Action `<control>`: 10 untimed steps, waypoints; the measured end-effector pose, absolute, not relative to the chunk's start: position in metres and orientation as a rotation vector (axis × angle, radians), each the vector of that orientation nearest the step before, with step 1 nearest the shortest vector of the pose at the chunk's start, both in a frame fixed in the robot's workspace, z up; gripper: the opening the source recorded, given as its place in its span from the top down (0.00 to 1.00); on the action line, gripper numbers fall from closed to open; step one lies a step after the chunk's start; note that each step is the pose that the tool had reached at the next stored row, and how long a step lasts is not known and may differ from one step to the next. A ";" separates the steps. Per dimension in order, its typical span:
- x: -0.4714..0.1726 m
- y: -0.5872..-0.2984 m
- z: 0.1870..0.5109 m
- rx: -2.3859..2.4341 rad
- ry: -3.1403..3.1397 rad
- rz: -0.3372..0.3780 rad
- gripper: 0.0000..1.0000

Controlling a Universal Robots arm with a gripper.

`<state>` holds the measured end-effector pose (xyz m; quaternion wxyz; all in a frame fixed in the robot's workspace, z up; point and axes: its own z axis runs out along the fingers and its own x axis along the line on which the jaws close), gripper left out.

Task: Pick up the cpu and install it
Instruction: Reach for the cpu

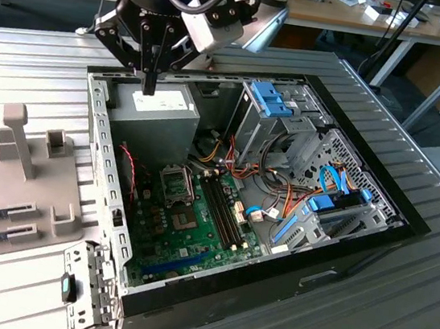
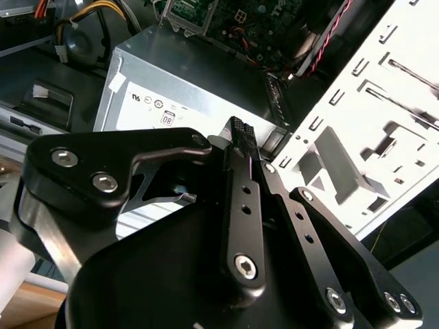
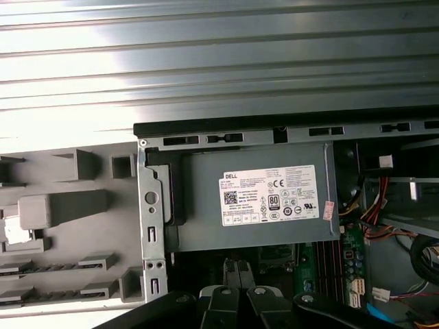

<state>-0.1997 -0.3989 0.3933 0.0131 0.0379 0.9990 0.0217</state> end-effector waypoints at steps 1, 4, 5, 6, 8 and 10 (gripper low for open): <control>-0.201 -0.399 0.393 0.118 3.112 0.068 0.89; -0.202 -0.399 0.393 0.118 3.112 0.068 0.89; -0.203 -0.399 0.393 0.118 3.113 0.068 0.89; -0.203 -0.399 0.393 0.118 3.113 0.068 0.89; -0.204 -0.399 0.393 0.118 3.112 0.068 0.89; -0.205 -0.399 0.393 0.118 3.112 0.068 0.89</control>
